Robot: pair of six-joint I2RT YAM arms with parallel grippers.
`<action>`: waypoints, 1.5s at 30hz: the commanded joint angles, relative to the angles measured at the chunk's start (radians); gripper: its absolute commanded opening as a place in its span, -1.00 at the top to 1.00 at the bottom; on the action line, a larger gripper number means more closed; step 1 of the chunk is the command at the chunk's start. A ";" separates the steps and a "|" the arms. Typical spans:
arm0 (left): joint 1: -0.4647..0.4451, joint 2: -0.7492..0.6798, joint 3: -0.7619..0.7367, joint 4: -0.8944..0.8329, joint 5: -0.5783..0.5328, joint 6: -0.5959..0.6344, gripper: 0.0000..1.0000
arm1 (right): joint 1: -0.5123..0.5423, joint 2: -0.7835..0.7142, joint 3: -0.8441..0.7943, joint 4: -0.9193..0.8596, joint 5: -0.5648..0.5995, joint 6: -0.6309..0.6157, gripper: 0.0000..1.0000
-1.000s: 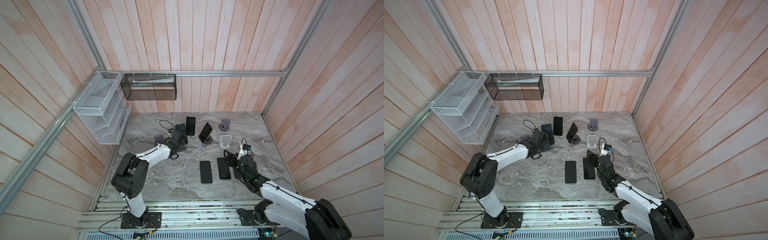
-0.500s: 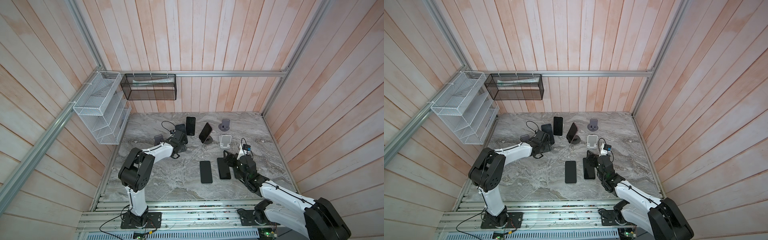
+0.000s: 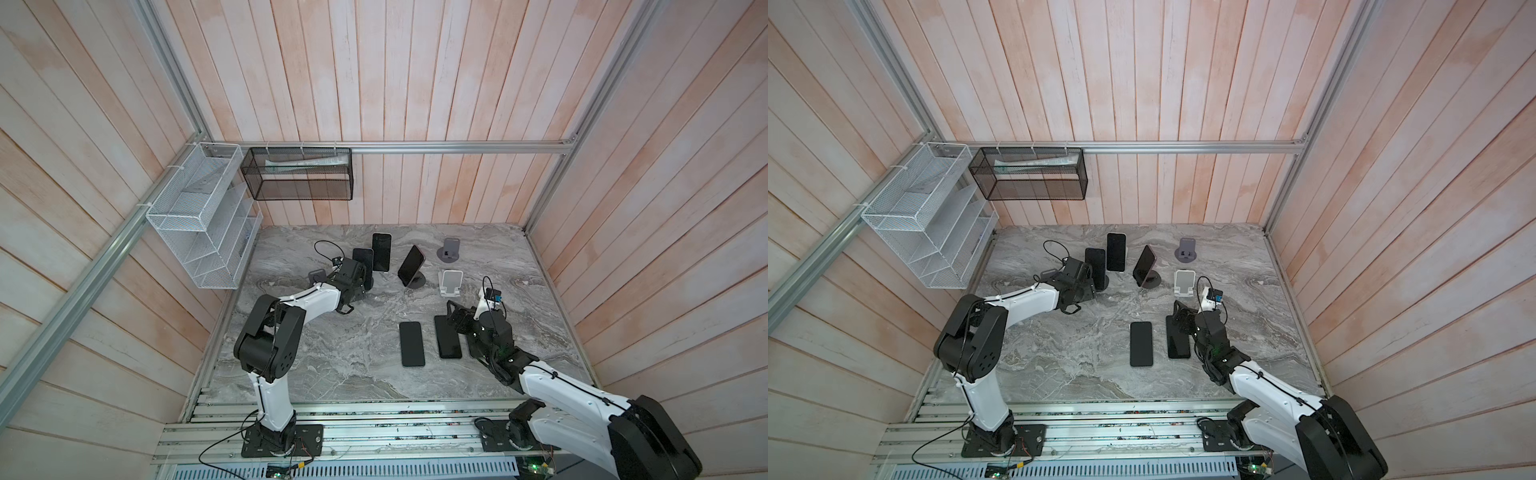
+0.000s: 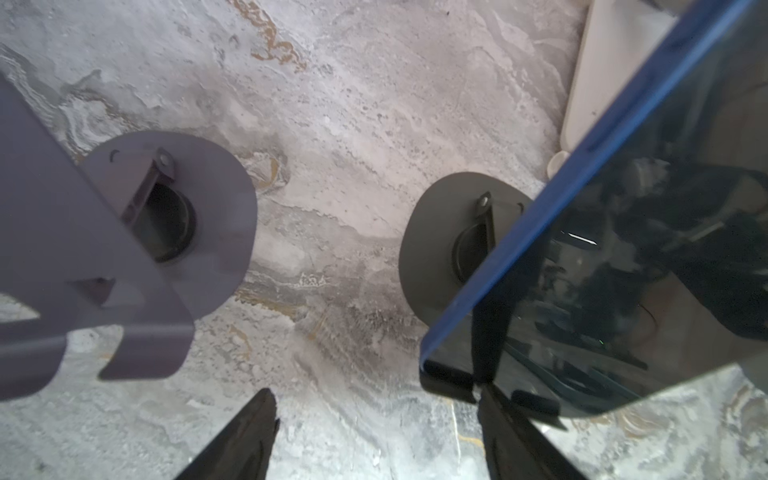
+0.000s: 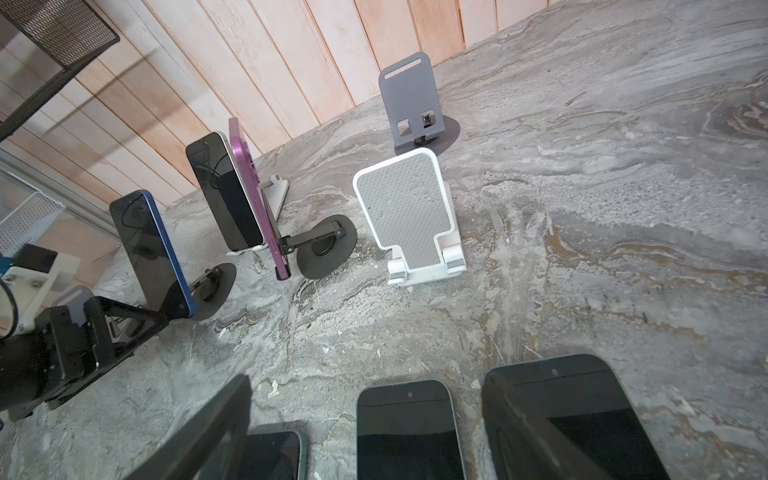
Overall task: Remove the phone from the phone stand
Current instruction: 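Close the left gripper on the blue phone's top edge and lift it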
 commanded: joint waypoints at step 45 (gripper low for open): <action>-0.103 0.074 0.609 -0.348 -0.160 0.285 -1.00 | -0.004 -0.016 -0.018 0.116 -0.103 -0.010 -0.95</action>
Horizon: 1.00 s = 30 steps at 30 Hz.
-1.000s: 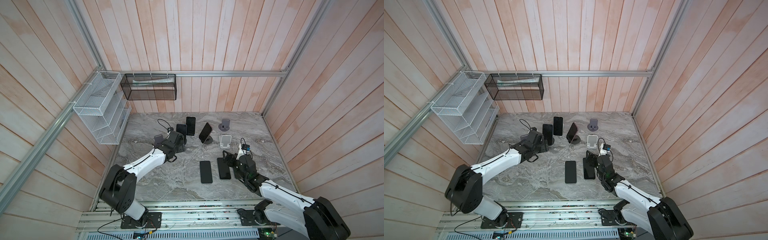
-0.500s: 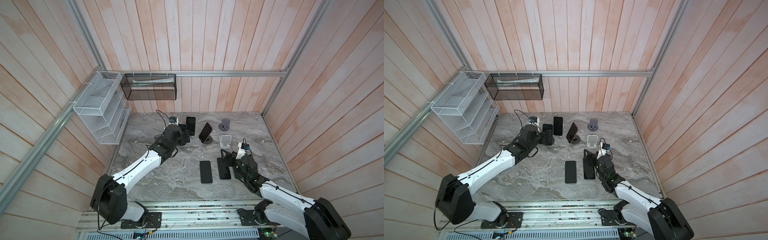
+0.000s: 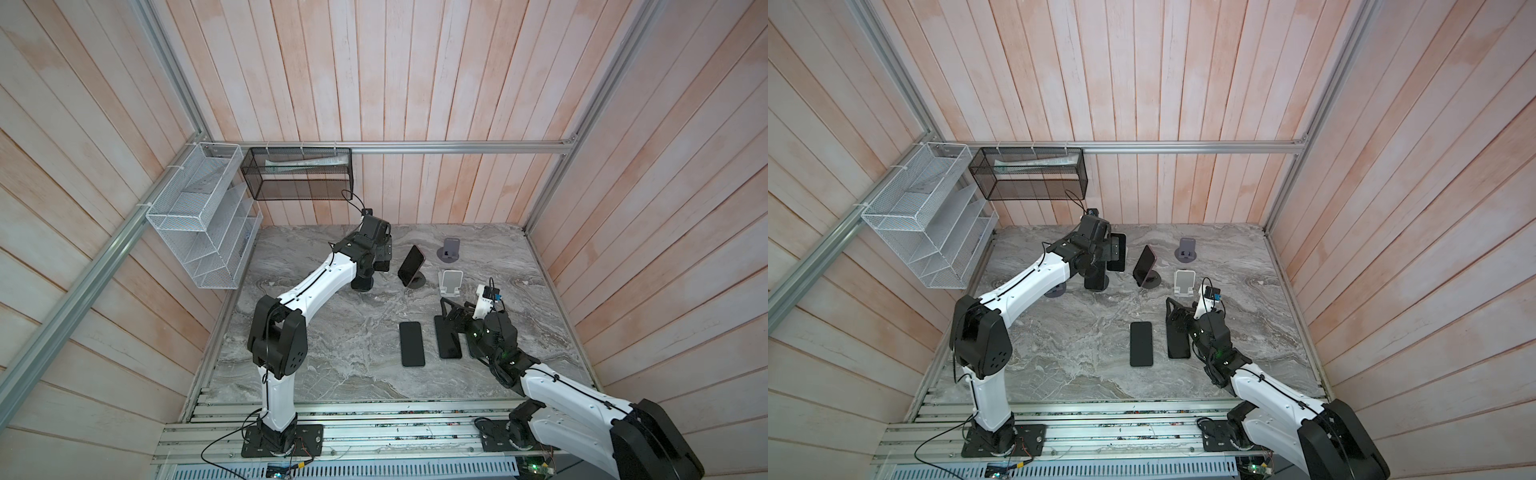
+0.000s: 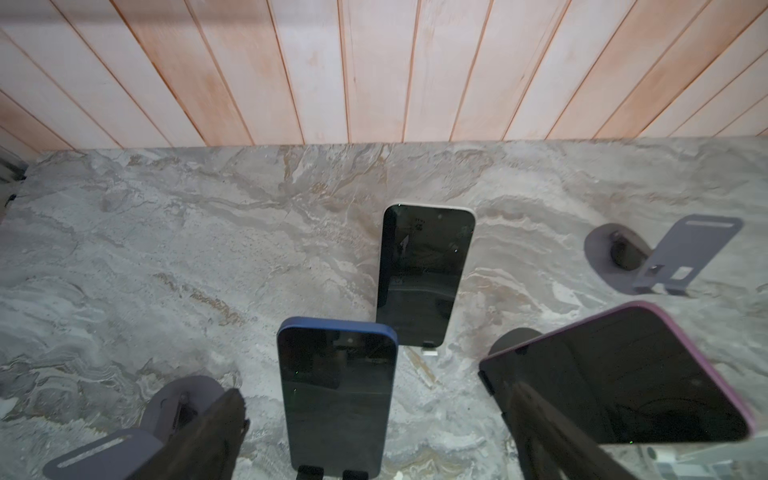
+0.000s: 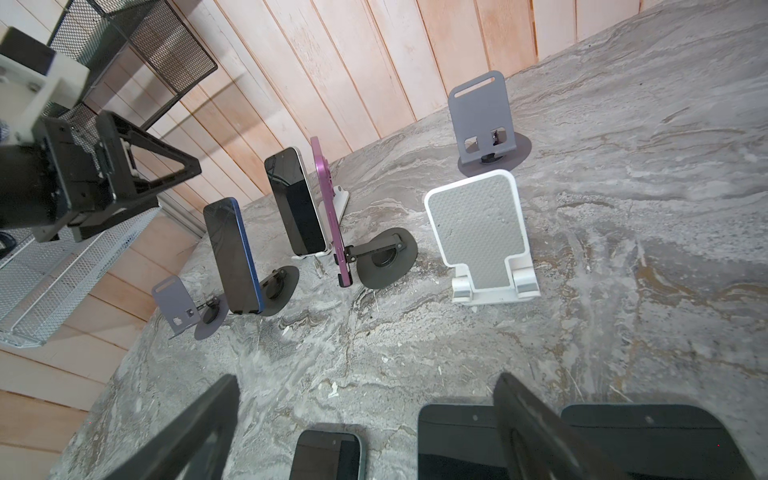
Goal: Remove the phone from the phone stand
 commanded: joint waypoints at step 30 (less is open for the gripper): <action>0.080 0.103 -0.004 0.018 0.117 0.070 -1.00 | -0.005 0.079 0.049 -0.054 0.004 -0.002 -0.96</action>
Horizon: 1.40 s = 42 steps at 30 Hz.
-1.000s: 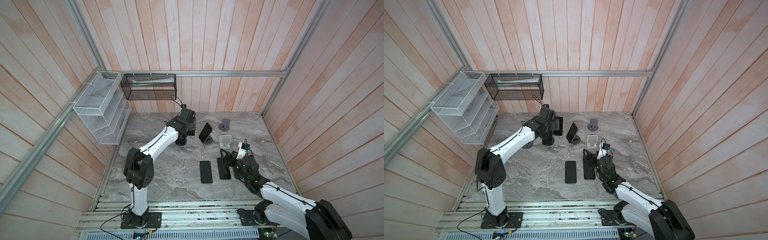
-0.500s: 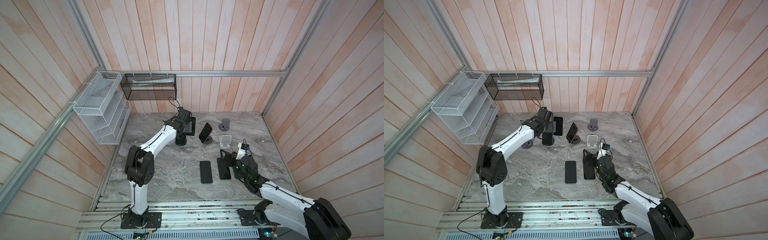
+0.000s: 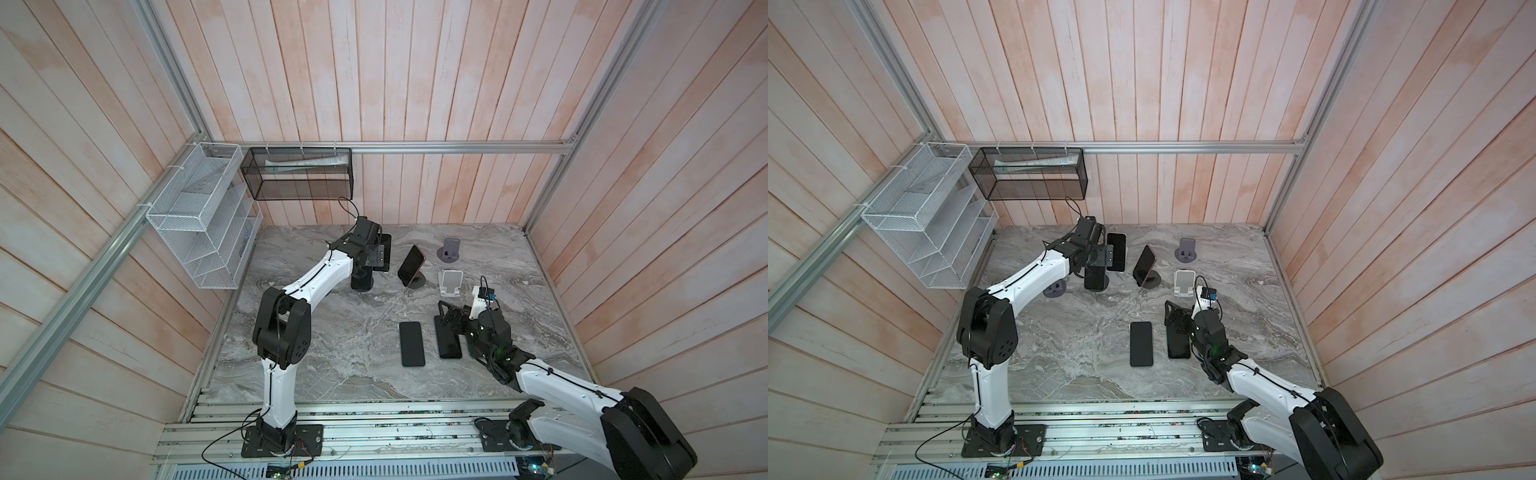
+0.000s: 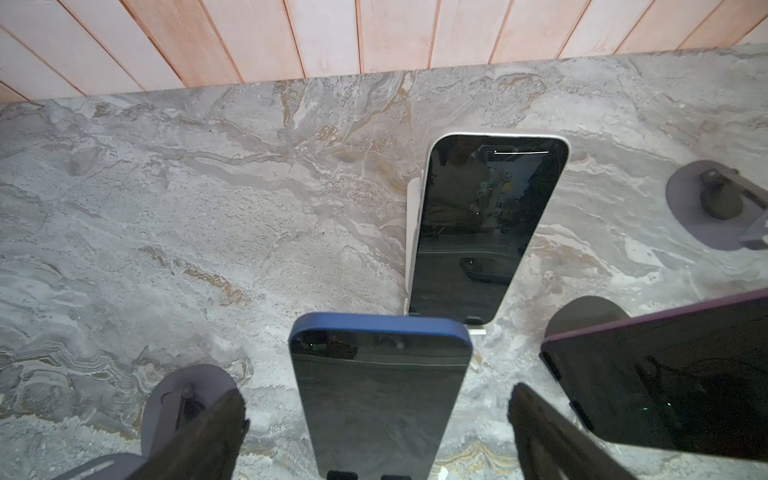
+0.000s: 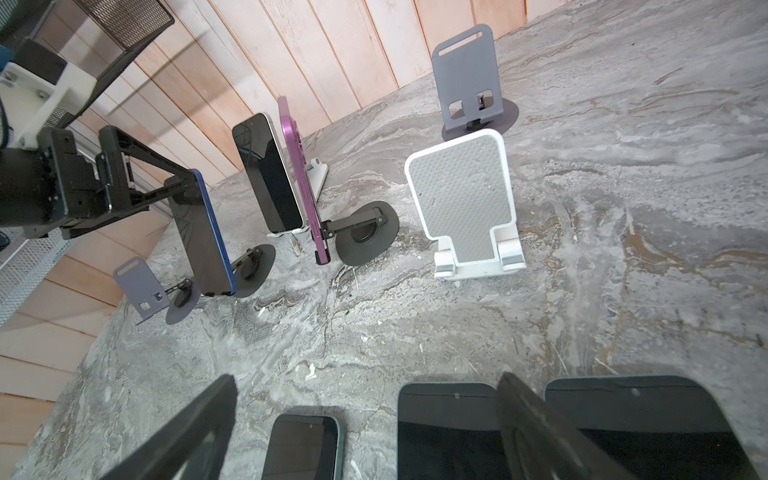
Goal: Remove the phone from the phone stand
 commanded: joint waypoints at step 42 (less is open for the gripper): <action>0.011 0.110 0.100 -0.014 -0.084 -0.062 -0.71 | -0.005 0.053 0.054 -0.031 -0.025 -0.008 -0.92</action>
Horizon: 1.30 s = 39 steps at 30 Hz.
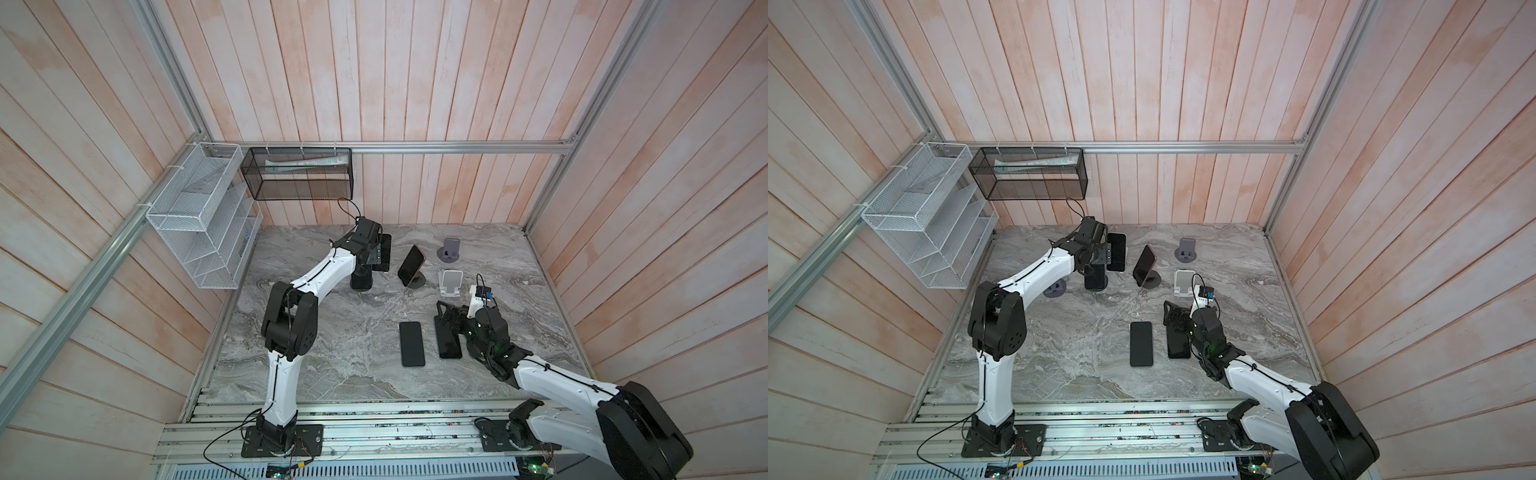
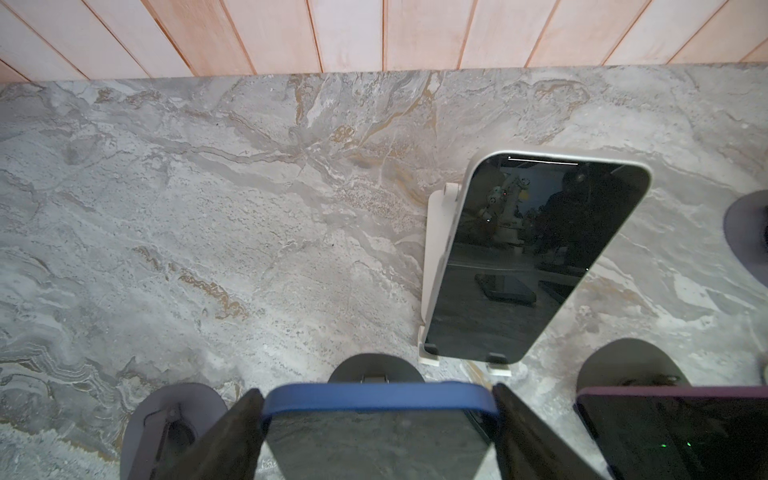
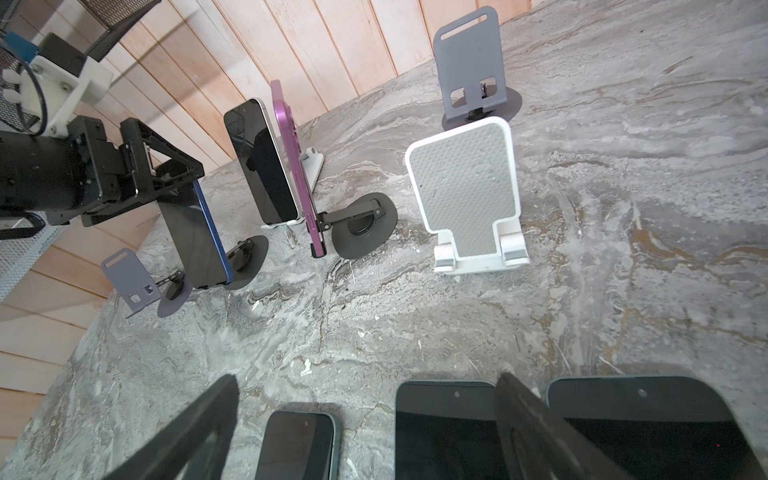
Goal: Remove the phone from the phone stand
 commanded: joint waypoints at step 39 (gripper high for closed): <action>-0.045 -0.156 -0.133 0.091 0.011 0.024 -0.27 | -0.005 -0.007 0.010 -0.014 0.025 0.037 -0.88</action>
